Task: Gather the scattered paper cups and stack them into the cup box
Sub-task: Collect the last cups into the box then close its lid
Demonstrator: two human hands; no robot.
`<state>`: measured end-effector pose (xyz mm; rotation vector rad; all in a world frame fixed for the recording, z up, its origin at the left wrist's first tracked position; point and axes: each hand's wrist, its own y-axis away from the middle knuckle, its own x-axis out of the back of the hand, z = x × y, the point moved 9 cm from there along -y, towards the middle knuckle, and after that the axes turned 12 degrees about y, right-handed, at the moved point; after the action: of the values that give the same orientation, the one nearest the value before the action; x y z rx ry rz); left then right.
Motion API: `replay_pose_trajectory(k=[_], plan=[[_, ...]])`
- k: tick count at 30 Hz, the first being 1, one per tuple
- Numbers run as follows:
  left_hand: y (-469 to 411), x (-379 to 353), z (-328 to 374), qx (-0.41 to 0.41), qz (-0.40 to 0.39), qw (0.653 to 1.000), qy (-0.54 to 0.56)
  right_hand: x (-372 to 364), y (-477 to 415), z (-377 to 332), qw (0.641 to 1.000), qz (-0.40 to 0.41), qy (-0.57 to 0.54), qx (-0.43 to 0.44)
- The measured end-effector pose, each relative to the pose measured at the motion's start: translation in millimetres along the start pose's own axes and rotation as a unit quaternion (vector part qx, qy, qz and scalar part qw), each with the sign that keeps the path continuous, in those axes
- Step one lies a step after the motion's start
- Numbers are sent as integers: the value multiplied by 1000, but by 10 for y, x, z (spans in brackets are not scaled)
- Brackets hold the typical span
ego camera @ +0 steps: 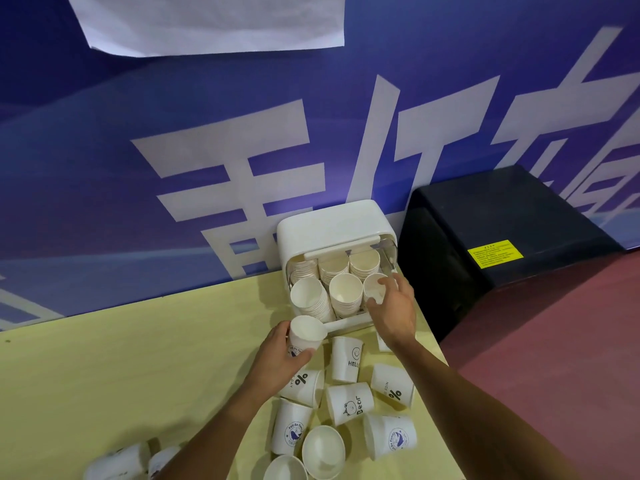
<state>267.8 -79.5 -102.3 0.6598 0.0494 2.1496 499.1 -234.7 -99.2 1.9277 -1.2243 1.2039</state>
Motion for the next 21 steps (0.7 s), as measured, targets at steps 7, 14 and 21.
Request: replay_pose_trajectory(k=[7,14,21], plan=[[121,80,11,49,6,995,89,7,623,-429,984,-77,-132,89],[176,159,40,53,-20,994,96,-408,947,-807,938,-257,-226,54],[198,77,-29,52,-80,994,54,-281,865,-667,950,-177,-256,10]])
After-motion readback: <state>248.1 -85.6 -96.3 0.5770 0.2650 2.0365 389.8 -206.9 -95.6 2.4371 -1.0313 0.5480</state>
